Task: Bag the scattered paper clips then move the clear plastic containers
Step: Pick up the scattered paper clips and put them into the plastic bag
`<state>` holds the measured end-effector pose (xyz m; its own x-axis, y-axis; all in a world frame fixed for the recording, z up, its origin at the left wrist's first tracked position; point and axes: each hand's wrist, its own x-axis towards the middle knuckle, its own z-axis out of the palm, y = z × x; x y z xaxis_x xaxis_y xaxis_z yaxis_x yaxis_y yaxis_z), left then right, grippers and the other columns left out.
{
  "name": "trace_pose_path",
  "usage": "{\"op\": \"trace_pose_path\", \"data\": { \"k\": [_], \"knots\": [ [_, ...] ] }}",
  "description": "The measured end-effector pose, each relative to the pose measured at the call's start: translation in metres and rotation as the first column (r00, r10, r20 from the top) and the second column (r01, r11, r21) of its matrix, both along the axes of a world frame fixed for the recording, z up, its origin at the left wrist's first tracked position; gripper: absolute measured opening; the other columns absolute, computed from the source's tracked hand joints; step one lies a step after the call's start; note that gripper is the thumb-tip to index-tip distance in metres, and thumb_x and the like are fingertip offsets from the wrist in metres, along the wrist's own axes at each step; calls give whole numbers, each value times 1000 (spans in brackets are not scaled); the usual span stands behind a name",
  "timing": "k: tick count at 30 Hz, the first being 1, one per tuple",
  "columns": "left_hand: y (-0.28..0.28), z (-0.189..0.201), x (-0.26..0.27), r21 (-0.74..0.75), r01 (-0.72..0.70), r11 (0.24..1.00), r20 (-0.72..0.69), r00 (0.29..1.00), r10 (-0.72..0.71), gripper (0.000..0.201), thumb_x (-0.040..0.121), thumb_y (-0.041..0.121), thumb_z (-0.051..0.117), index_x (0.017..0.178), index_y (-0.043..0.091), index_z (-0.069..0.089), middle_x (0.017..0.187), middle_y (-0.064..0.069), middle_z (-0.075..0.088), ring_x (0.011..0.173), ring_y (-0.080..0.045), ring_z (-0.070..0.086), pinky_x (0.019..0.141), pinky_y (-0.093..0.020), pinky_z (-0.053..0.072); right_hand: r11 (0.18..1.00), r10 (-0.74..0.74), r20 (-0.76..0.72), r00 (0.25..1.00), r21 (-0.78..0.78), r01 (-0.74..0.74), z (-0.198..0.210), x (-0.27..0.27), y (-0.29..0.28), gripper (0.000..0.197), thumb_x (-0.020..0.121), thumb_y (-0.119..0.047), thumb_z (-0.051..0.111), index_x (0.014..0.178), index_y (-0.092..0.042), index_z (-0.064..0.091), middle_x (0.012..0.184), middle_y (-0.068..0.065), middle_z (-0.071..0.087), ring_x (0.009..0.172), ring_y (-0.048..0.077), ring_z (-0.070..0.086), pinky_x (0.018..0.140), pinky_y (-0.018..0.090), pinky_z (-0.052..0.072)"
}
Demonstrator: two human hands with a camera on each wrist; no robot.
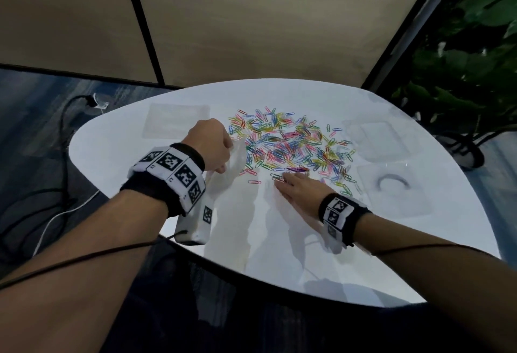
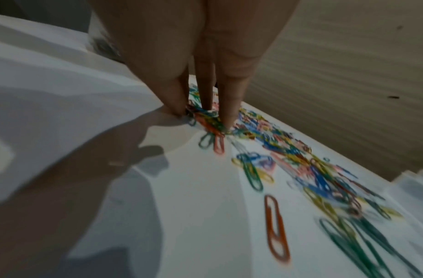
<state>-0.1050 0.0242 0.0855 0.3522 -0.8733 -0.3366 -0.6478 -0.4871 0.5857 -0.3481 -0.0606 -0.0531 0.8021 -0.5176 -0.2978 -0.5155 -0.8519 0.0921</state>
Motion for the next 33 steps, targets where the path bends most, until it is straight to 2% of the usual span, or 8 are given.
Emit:
{"op": "trace_pose_path", "data": {
  "k": [4,8,12,14,16,21,27,33],
  "knots": [
    [-3,5,-6,4,12,1000,16,1000,-12,26,92,-3,56,109,4,74,74,-13,76,64,-22,76,81,-40,64,998,-64,28,998,22,63,17,17,-3,21,94,-7,49,106,-8,66,105,11,62,94,31,62,75,38,53],
    [-2,3,-11,8,26,1000,10,1000,-26,25,92,-2,57,108,6,74,78,-14,77,65,-22,77,81,-39,64,885,-455,181,872,205,419,40,15,-19,20,89,-4,58,93,-11,76,93,6,73,88,22,68,79,27,55],
    [-3,1,-11,15,52,999,-18,999,-51,24,92,-2,54,103,6,74,74,-12,76,65,-24,77,80,-39,64,445,-889,274,367,705,552,74,10,-27,13,81,-5,75,94,-4,77,82,8,75,65,13,71,67,19,58],
    [-4,1,-13,11,69,998,-32,997,-69,23,93,-3,54,100,6,73,68,-9,73,64,-25,76,78,-39,64,163,-985,144,91,952,258,92,16,-21,23,79,6,74,101,10,71,90,21,73,66,21,72,65,23,61],
    [-4,1,-15,16,88,996,-53,995,-87,22,93,-3,53,95,7,73,64,-5,70,63,-25,76,77,-37,64,46,-999,46,14,998,38,106,27,-13,27,79,9,71,105,16,66,102,28,70,80,30,72,72,28,62],
    [-4,-1,-21,-24,96,995,-121,988,-99,25,92,-5,51,83,-1,74,69,-15,75,66,-26,77,74,-36,65,-50,-995,-42,94,995,-81,120,58,14,17,83,8,68,99,14,66,96,21,72,81,26,73,74,26,61],
    [-5,-2,-26,-86,114,990,-185,974,-128,20,92,0,60,79,5,75,71,-14,74,67,-25,77,76,-39,65,23,-984,11,178,997,68,113,75,26,18,84,18,57,87,5,68,91,25,68,78,29,68,75,29,60],
    [-6,0,-32,-94,140,986,-232,960,-159,20,95,0,59,90,1,78,78,-14,76,64,-20,76,69,-29,65,582,-764,328,556,723,373,112,66,24,8,82,-14,70,78,-10,76,73,10,75,70,26,73,71,37,62]
  ]
}}
